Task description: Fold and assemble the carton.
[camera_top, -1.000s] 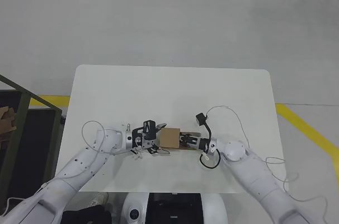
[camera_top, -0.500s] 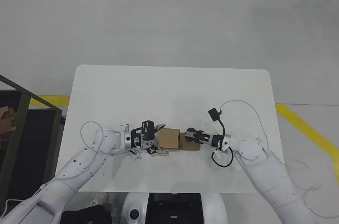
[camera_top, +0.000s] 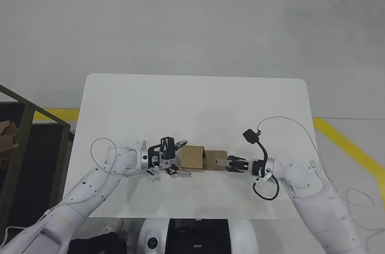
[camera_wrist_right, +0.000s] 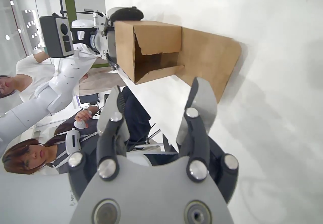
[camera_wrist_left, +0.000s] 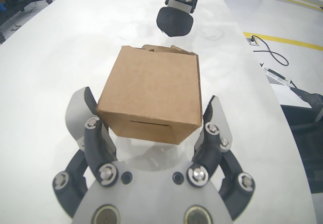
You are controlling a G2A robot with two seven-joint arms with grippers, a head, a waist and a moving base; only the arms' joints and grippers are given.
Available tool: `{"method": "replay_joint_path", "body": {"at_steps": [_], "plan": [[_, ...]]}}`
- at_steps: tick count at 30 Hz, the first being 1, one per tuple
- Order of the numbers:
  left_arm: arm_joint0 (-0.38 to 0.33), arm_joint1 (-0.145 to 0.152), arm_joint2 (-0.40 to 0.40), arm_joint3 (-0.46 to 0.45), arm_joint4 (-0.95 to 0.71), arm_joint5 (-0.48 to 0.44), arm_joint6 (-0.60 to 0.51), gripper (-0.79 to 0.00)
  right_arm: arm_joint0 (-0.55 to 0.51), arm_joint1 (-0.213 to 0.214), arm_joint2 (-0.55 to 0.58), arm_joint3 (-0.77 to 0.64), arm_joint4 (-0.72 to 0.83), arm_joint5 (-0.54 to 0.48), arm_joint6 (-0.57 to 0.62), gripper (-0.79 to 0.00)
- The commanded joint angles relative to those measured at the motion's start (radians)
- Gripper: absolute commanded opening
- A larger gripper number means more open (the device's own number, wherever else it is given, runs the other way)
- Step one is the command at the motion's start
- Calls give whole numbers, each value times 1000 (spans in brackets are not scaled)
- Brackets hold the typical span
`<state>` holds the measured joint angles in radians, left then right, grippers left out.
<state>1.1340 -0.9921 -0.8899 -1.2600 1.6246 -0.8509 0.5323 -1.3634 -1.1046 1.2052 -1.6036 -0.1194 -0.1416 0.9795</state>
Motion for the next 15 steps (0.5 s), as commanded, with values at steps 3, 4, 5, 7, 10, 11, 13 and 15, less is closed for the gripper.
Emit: {"method": "replay_joint_path", "body": {"at_steps": [3, 4, 5, 7, 10, 11, 13, 15], "plan": [[-2, 0, 0, 3, 0, 1, 1, -416, 4, 1, -10, 37, -8, -33, -13, 0], [-2, 0, 0, 3, 0, 2, 0, -416, 8, 1, -12, 43, -12, -45, -12, 0], [-3, 0, 0, 4, 0, 2, 0, -416, 11, 1, -14, 49, -13, -57, -11, 0], [-3, -1, 0, 5, -1, 4, 1, -416, 17, 2, -21, 63, -15, -74, -12, 0], [-4, -2, 1, 5, -1, 5, 1, -416, 27, 0, -30, 87, -1, -105, -21, 0], [-4, -2, 2, 6, -2, 5, 2, -416, 30, -1, -32, 98, 9, -114, -26, 0], [-6, -3, 3, 7, -3, 5, 1, -416, 35, -2, -37, 116, 34, -137, -36, 0], [-7, -3, 4, 7, -3, 5, 1, -413, 38, -4, -42, 132, 57, -160, -44, 0]]}}
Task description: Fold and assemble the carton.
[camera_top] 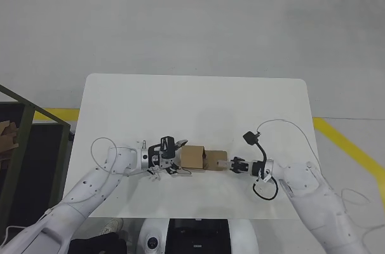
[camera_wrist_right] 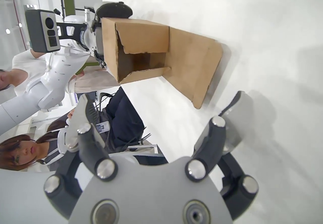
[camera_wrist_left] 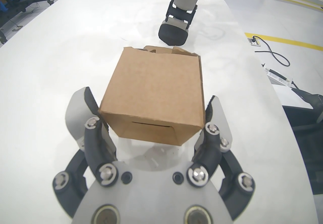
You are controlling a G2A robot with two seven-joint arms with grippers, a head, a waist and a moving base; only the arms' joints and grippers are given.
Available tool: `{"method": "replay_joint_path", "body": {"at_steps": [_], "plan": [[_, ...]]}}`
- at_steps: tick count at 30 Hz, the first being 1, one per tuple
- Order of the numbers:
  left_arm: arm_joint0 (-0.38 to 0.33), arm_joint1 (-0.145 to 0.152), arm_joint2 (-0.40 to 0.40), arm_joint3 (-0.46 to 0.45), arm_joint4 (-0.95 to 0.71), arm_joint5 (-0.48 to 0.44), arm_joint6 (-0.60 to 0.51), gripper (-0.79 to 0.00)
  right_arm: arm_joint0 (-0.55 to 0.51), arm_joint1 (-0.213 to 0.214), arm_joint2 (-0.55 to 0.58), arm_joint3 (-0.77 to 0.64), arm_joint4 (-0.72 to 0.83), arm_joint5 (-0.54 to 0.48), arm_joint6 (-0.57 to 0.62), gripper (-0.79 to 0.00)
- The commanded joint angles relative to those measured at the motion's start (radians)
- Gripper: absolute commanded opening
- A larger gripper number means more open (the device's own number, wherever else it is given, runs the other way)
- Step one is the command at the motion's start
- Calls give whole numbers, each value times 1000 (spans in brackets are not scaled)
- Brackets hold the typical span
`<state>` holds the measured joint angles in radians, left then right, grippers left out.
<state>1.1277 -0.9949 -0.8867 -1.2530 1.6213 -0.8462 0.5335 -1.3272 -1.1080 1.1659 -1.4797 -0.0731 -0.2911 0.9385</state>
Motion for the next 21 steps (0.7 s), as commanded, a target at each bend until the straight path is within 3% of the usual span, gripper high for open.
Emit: {"method": "replay_joint_path", "body": {"at_steps": [1, 21], "plan": [[-2, -1, 1, 0, 1, 0, 0, -416, 5, -1, -6, 16, 13, -14, -4, 0], [-6, -3, 2, 4, 1, 3, -3, -413, 26, -22, -67, 139, 229, -162, -47, 0]]}}
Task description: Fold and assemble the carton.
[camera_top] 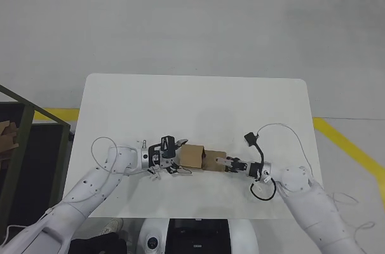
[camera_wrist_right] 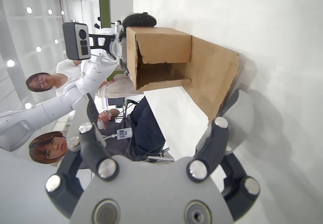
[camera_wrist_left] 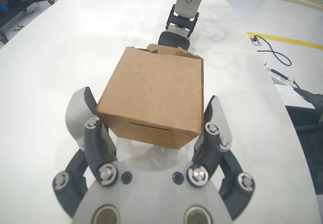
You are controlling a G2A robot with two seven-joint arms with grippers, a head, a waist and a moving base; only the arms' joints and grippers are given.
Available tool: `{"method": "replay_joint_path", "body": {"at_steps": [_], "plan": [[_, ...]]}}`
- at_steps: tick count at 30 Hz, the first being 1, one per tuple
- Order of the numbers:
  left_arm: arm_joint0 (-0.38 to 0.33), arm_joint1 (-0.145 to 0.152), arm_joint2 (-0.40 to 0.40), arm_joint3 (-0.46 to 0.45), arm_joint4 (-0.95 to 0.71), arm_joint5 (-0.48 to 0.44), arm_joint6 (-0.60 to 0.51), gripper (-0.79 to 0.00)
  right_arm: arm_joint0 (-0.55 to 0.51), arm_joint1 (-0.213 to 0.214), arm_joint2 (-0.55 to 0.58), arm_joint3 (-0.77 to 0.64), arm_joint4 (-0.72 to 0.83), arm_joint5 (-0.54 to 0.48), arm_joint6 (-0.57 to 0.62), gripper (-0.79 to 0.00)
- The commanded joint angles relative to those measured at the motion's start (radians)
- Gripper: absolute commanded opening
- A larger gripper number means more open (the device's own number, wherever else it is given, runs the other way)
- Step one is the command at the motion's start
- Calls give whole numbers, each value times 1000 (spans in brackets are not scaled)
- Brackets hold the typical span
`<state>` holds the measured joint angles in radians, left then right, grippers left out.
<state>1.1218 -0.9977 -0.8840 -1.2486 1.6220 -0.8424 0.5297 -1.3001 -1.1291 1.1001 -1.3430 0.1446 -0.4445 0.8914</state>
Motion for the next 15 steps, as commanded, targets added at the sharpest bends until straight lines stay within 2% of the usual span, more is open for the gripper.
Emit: {"method": "replay_joint_path", "body": {"at_steps": [1, 11, 15], "plan": [[1, 0, -1, 0, 1, -1, 1, -413, 1, 0, -2, 3, 9, -8, 1, 0], [6, 2, -5, -7, 3, 2, 2, -413, -4, 3, 11, -47, 63, -31, -3, 0], [8, 3, -6, -8, 3, 2, 2, -413, 1, 1, -2, -30, 56, 1, -3, 0]]}}
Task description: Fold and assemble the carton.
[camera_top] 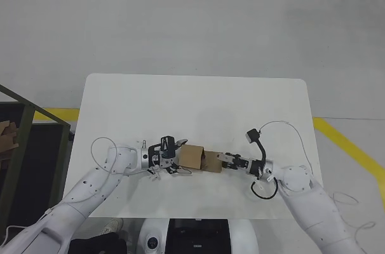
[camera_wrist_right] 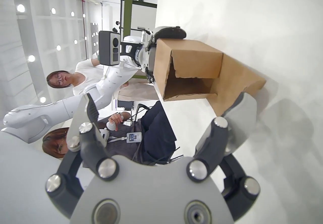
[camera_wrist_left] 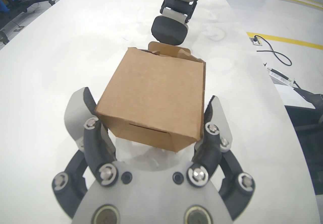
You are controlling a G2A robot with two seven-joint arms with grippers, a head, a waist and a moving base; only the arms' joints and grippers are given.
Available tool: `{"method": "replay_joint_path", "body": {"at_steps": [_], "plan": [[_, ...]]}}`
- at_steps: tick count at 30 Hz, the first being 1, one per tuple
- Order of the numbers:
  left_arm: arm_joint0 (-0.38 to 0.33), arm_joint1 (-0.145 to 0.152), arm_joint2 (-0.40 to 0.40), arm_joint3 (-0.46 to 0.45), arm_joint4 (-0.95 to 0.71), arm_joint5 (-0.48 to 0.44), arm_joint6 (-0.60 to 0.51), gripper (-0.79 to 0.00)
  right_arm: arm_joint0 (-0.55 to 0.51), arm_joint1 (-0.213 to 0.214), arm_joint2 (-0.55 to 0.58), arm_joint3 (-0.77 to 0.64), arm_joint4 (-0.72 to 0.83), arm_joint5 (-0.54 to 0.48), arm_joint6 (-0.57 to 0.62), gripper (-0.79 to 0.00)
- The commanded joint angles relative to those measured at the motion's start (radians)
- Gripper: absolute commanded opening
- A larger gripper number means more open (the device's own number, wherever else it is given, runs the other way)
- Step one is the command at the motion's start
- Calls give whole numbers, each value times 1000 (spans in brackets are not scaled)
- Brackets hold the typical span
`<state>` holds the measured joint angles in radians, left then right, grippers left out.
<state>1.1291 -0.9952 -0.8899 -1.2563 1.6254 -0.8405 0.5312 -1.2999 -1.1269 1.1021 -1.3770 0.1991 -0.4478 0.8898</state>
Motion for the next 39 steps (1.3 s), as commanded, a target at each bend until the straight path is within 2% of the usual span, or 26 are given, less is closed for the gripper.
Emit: {"method": "replay_joint_path", "body": {"at_steps": [1, 13, 14, 15, 20, 30, 39], "plan": [[1, 0, 0, 0, -1, -1, 2, -416, 3, -1, -7, 15, -4, 13, -4, 0], [5, 2, -4, 0, 0, 0, 2, -416, -14, 7, 5, -8, -30, 29, -2, 0], [5, 1, -4, -1, -1, 0, 2, -416, -16, 7, 2, -10, -31, 29, -3, -25], [5, 1, -4, -1, -2, 0, 2, -416, -17, 7, -1, -11, -32, 31, -3, -154], [6, 2, -6, -1, 1, 2, 3, -416, -25, 11, 1, -16, -48, 44, 0, -3], [11, 8, -27, 5, -2, 15, 17, -419, -62, 26, 48, -79, -52, 53, -3, -6], [36, 27, -71, -5, 16, 4, 34, -409, -120, 46, 93, -209, -123, 142, 7, 0]]}}
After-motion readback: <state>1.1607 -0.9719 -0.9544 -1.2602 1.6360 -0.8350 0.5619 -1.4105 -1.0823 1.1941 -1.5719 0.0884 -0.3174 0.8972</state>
